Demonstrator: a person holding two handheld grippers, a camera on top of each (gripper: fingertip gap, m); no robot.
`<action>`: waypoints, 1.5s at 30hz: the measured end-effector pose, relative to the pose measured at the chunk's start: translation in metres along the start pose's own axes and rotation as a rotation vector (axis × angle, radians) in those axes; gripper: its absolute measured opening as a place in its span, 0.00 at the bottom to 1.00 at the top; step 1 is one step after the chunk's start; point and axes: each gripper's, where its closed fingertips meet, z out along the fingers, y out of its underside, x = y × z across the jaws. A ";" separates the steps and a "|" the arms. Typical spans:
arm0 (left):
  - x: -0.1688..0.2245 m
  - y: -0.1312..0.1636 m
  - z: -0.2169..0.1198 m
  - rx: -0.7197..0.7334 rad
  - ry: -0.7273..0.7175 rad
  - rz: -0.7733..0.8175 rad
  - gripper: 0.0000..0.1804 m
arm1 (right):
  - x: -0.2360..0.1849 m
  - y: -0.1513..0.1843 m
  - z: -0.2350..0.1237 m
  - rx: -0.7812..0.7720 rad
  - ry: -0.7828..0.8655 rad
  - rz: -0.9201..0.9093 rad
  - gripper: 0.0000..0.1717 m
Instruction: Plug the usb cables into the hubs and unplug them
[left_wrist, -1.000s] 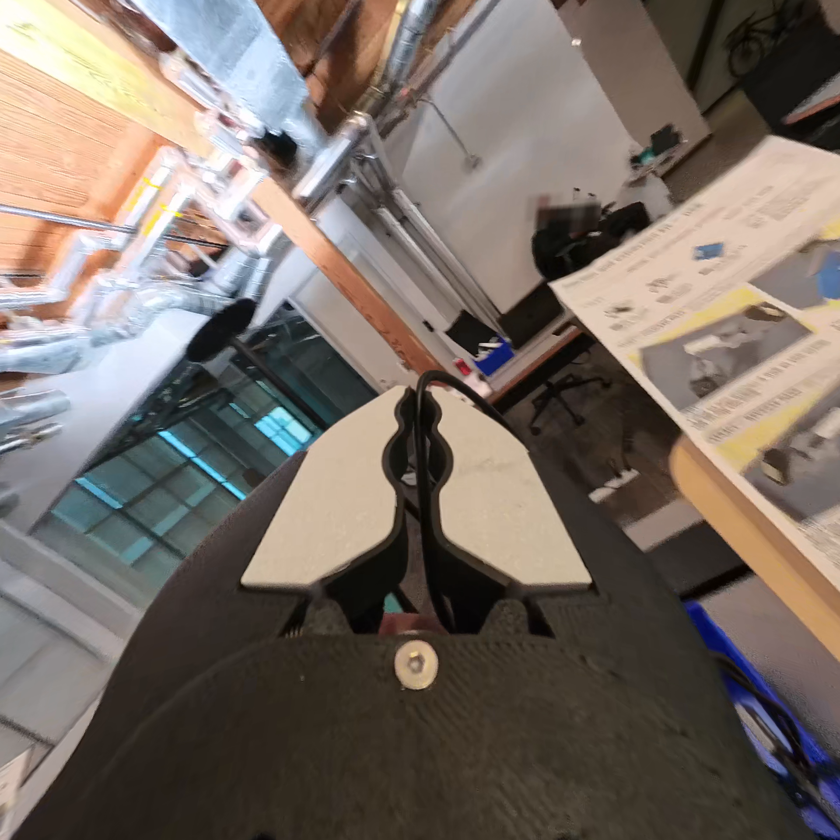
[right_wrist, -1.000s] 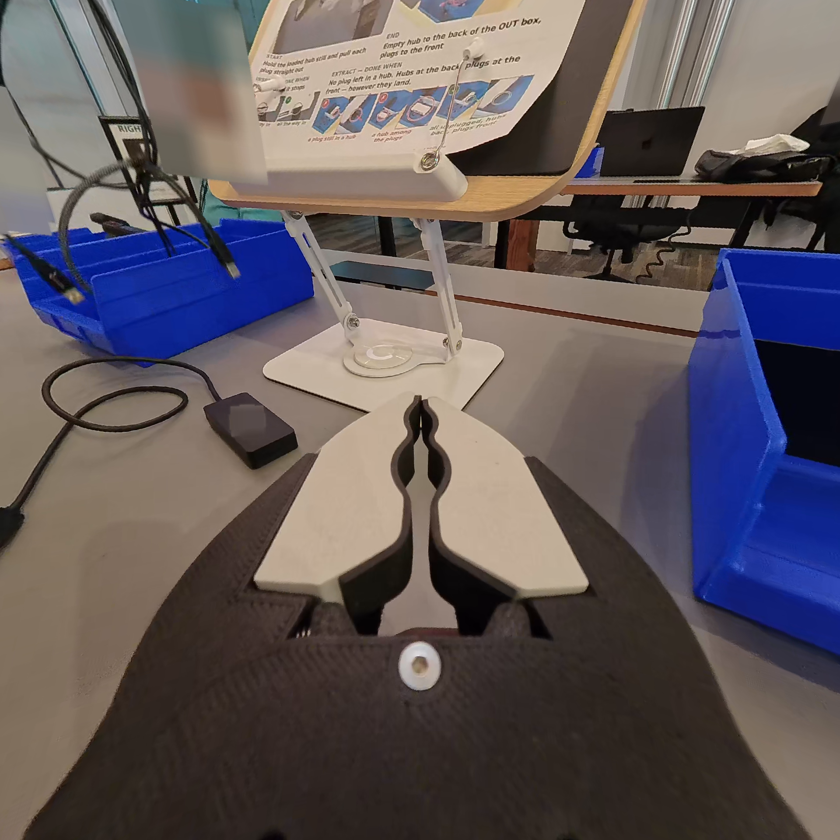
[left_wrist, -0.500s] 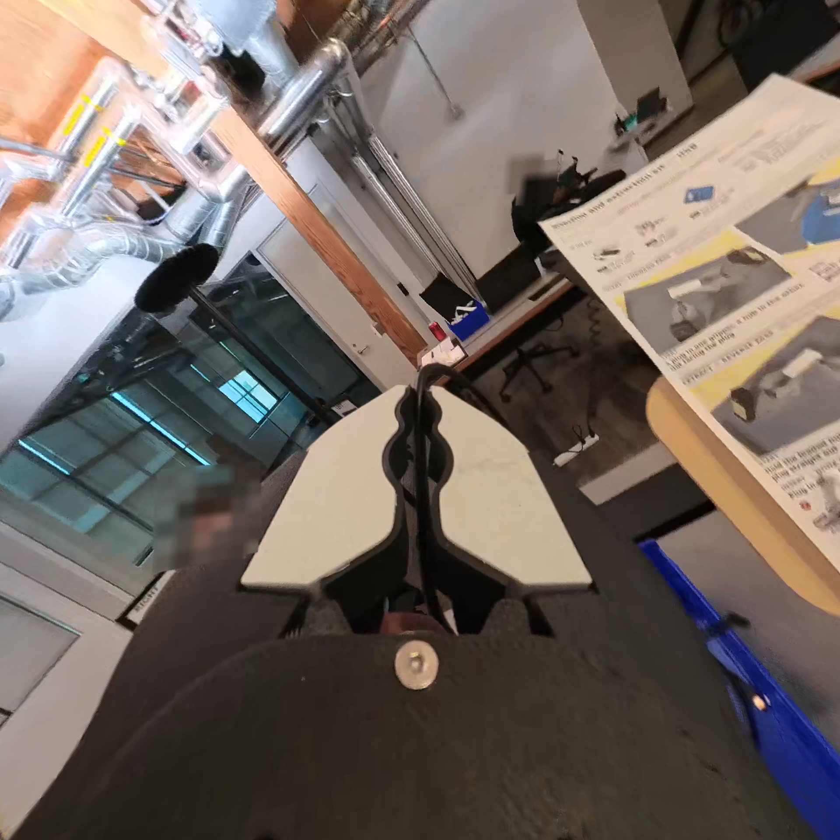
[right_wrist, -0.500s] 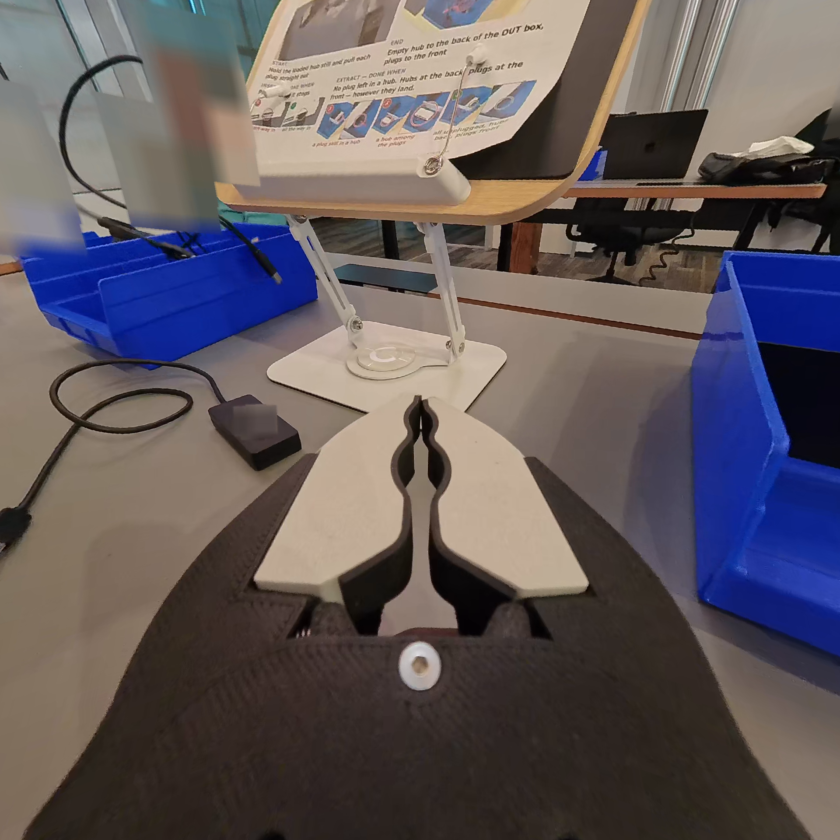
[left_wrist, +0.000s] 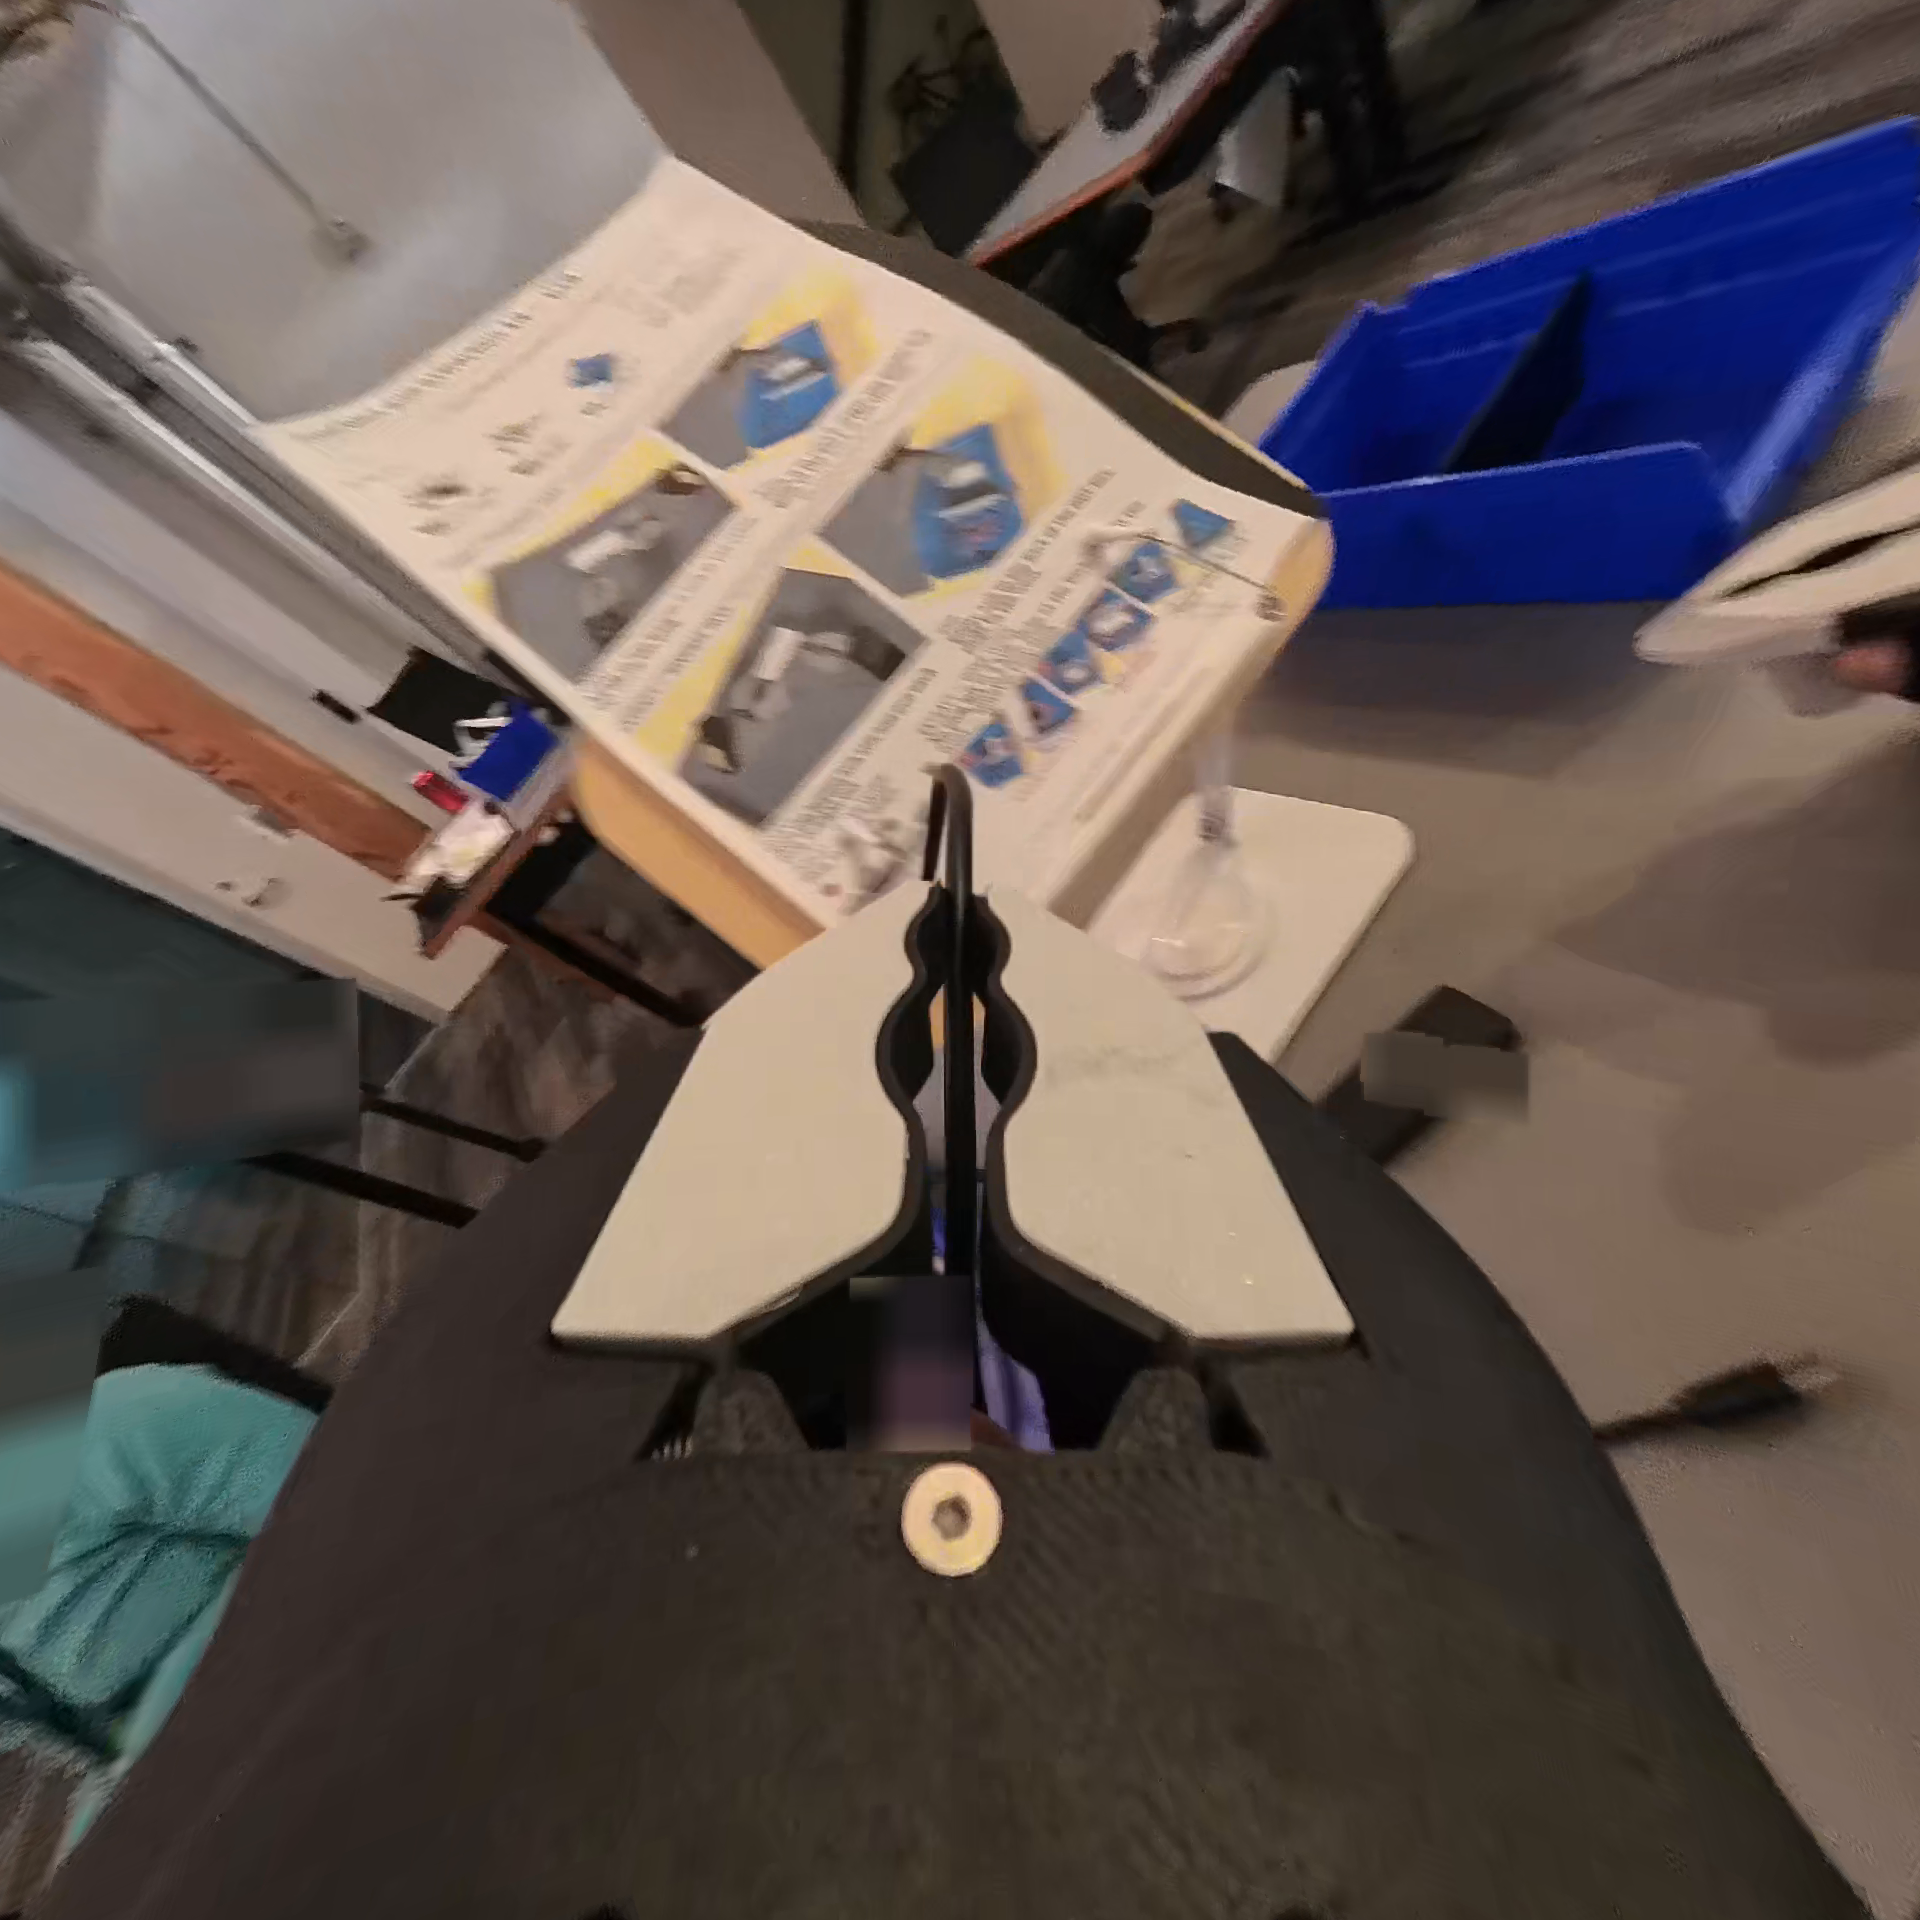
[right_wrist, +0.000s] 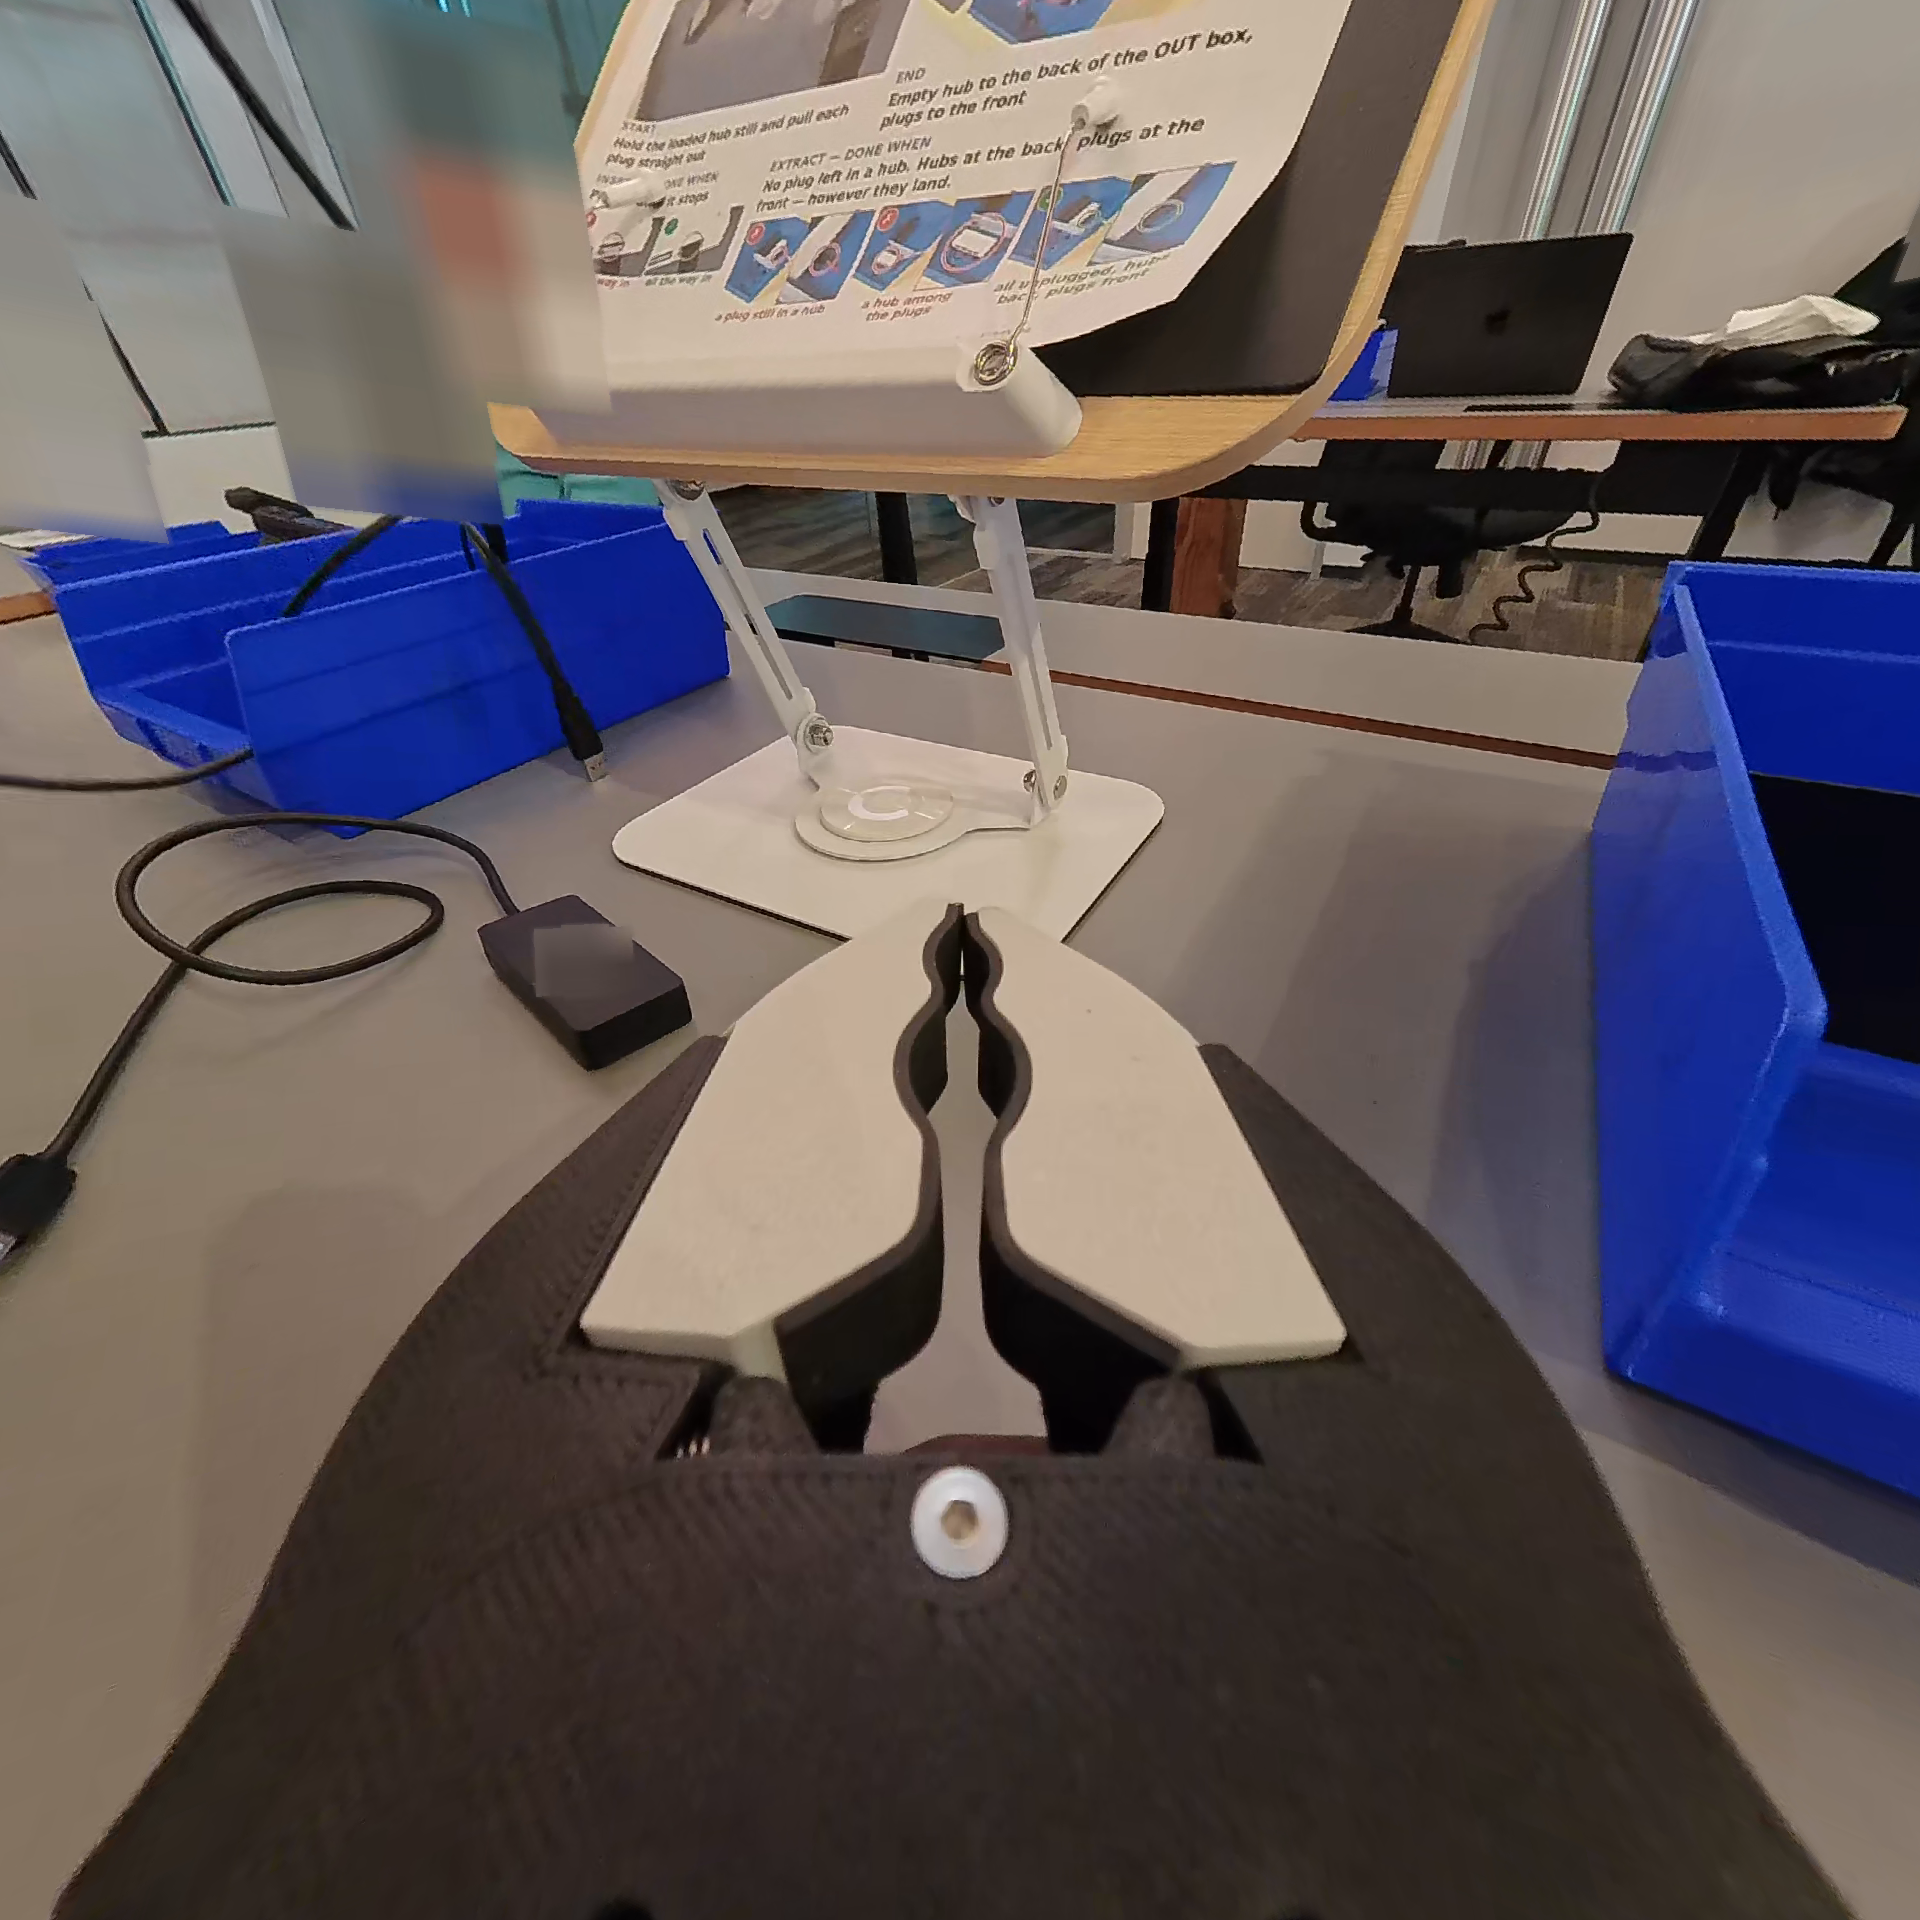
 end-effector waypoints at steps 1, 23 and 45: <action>0.019 0.007 0.002 -0.002 0.033 -0.013 0.02 | 0.000 0.000 0.000 0.001 -0.002 0.000 0.00; 0.134 0.077 0.025 0.072 0.414 -0.200 0.48 | -0.002 0.000 0.000 0.000 -0.014 0.003 0.00; -0.009 0.197 0.127 -0.422 0.390 0.292 0.10 | 0.000 0.000 0.000 -0.003 -0.009 0.003 0.00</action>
